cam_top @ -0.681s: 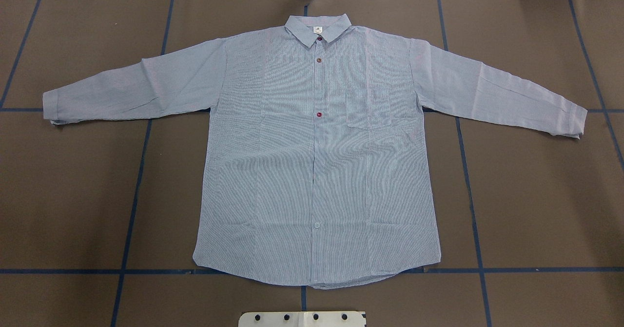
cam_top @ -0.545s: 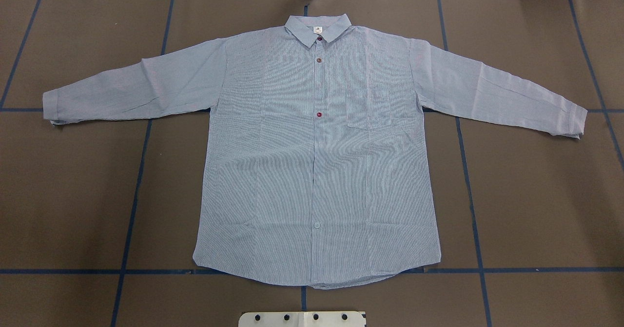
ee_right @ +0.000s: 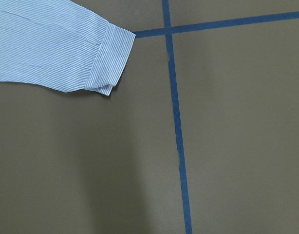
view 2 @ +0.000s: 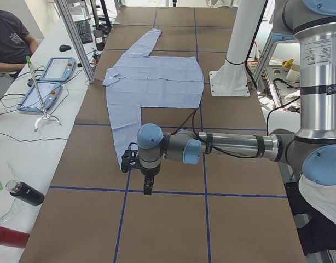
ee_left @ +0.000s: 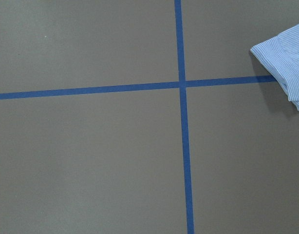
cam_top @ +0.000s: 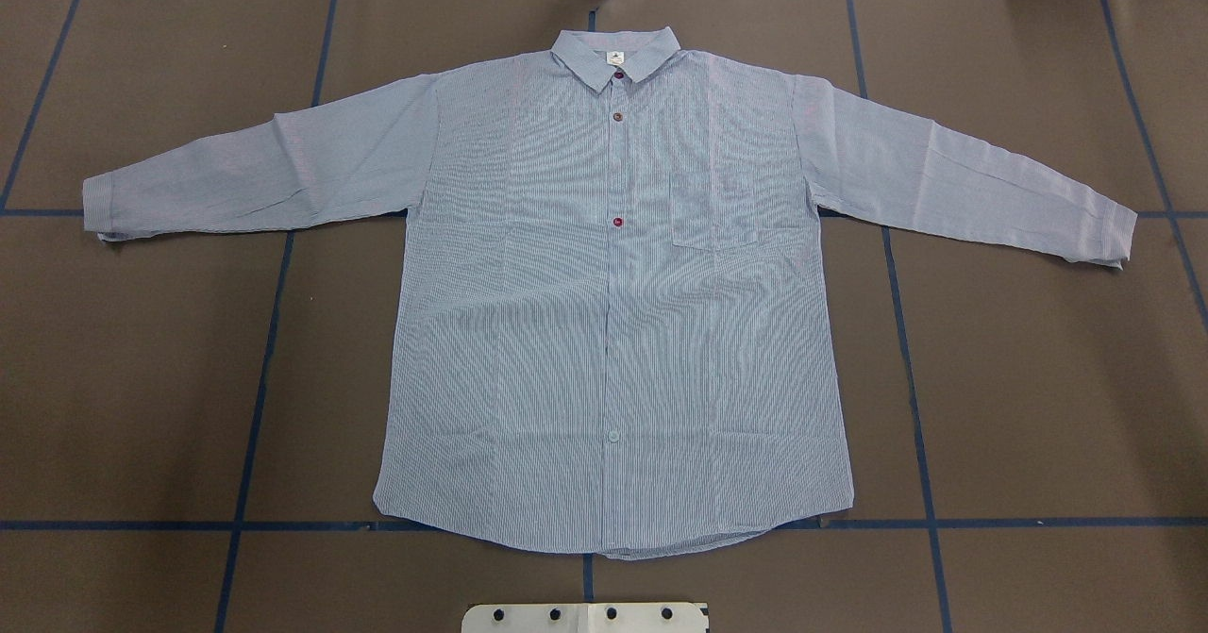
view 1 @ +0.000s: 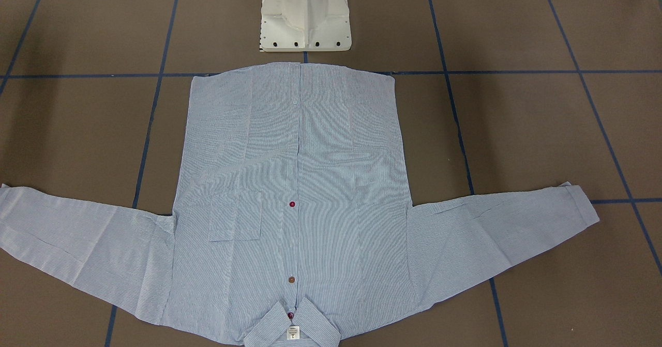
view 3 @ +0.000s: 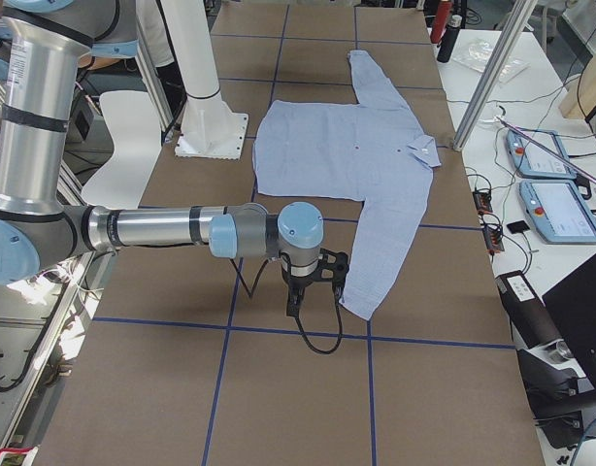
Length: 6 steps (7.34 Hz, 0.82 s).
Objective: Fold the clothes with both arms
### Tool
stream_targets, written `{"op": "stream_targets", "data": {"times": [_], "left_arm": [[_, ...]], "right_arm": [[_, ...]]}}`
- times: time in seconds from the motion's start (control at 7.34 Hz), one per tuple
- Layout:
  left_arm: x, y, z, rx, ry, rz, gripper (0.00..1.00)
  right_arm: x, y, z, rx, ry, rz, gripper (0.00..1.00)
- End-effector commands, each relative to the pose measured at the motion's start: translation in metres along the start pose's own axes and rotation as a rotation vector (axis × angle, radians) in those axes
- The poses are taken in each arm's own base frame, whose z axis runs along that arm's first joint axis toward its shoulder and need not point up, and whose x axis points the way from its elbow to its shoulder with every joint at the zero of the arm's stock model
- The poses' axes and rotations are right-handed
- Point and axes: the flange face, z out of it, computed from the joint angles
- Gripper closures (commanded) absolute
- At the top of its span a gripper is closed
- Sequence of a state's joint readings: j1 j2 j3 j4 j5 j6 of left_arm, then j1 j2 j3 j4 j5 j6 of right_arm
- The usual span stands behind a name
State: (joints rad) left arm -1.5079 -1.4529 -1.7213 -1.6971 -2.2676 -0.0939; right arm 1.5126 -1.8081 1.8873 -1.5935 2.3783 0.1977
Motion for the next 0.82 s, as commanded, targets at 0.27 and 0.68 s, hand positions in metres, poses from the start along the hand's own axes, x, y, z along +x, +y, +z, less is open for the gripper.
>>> {"op": "stream_targets", "data": {"times": [0.27,0.68], "left_arm": [[0.037,-0.015,-0.044,0.093,0.008,0.075,0.01],[0.067,-0.040,-0.077,0.179,0.018,0.146,0.01]], "right_arm": [[-0.031,-0.039,-0.019,0.054,-0.028,-0.059,0.00],[-0.025,-0.054,0.026,0.059,-0.090,-0.144,0.00]]}}
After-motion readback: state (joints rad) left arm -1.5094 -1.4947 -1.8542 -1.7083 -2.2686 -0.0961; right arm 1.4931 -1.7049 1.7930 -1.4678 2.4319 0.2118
